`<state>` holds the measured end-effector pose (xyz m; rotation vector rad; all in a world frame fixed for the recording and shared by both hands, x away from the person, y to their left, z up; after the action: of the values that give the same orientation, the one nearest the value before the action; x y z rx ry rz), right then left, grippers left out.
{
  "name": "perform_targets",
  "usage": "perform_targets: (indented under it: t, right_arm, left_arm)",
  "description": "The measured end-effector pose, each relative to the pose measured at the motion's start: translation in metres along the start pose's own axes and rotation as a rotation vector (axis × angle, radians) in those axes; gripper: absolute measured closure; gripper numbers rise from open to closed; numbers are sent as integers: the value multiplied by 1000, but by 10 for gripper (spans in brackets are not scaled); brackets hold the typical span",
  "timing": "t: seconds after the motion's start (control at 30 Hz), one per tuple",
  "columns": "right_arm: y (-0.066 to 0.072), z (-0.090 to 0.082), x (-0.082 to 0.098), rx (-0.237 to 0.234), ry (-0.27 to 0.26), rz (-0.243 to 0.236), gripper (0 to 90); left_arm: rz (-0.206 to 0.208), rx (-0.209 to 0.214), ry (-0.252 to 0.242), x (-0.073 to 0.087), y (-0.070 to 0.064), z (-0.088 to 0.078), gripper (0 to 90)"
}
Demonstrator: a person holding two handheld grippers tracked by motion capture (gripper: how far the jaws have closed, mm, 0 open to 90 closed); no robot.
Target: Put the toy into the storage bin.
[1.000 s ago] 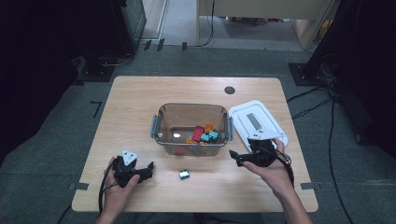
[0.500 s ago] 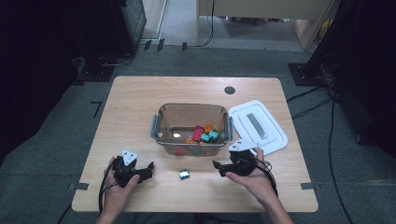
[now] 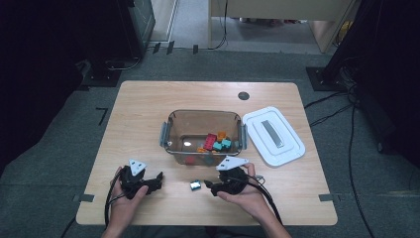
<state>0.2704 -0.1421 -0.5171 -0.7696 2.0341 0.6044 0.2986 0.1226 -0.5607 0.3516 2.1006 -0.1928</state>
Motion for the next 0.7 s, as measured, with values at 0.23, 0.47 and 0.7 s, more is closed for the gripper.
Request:
perform_targets:
  t: [0.23, 0.47, 0.7]
  right_arm:
    - [17, 18, 5, -44, 8, -23, 358]
    - [28, 34, 8, -63, 23, -57, 353]
    - [33, 45, 12, -43, 38, -101, 381]
  left_arm:
    - [0, 0, 0, 0, 0, 0, 88]
    - [0, 0, 0, 0, 0, 0, 88]
    - [0, 0, 0, 0, 0, 0, 88]
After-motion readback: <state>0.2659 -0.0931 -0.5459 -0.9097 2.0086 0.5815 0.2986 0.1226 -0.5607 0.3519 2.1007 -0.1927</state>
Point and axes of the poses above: each handheld gripper's, and its own axes: z roughly forward along the jaws, x roughly out of its underside, y roughly to its left, the point moved 6 cm from there along z, roughly forward along the jaws, and after that the axes turned 12 degrees about -y, right-handed, at the moved point
